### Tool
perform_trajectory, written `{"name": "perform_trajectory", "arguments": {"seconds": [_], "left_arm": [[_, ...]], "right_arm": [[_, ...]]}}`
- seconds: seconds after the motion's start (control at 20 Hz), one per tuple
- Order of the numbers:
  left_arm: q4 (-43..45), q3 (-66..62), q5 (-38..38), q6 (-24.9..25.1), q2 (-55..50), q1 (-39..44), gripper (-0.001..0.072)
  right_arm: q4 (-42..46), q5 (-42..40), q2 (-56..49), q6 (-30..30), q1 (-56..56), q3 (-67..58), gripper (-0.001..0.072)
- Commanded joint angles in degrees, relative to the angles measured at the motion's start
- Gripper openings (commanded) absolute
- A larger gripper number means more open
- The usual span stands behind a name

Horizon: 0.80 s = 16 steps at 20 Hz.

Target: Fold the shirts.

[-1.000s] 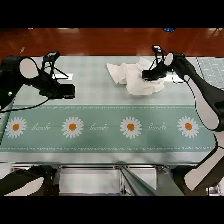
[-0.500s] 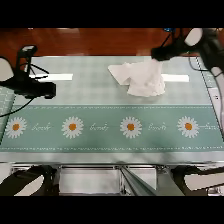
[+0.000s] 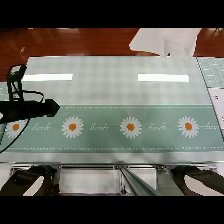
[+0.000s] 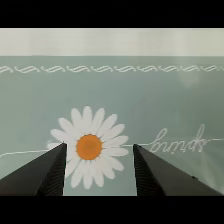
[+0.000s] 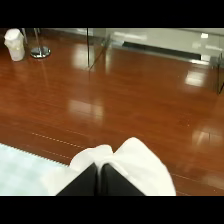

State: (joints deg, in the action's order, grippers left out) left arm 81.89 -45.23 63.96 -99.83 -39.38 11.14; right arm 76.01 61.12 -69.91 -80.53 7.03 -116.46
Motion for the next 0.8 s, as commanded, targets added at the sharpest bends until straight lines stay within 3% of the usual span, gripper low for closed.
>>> {"name": "perform_trajectory", "arguments": {"seconds": [0.0, 0.25, 0.35, 0.55, 0.75], "left_arm": [[-3.6, 2.5, -3.8, 0.1, 2.3, 0.1, 0.0508], [-6.5, 2.5, -7.0, 0.3, 2.8, 0.1, 0.0508], [-6.5, 2.5, -9.2, 0.3, 4.5, -0.2, 0.0508], [-6.5, 2.5, -10.3, 0.3, 7.6, -0.5, 0.0508], [-6.5, 2.5, -8.4, 0.3, 7.9, -0.4, 0.0508]], "right_arm": [[-4.5, 6.2, 5.1, 1.4, 0.0, -1.1, 0.0021], [-17.4, 18.3, 7.4, 2.4, 0.1, 2.5, 0.0020], [-20.2, 19.2, 9.4, 2.4, 3.2, 9.4, 0.0021], [-19.7, 11.9, 11.9, 1.6, 16.0, 26.9, 0.0021], [-18.8, -2.7, 11.1, -1.4, 25.7, 42.3, 0.0021]]}}
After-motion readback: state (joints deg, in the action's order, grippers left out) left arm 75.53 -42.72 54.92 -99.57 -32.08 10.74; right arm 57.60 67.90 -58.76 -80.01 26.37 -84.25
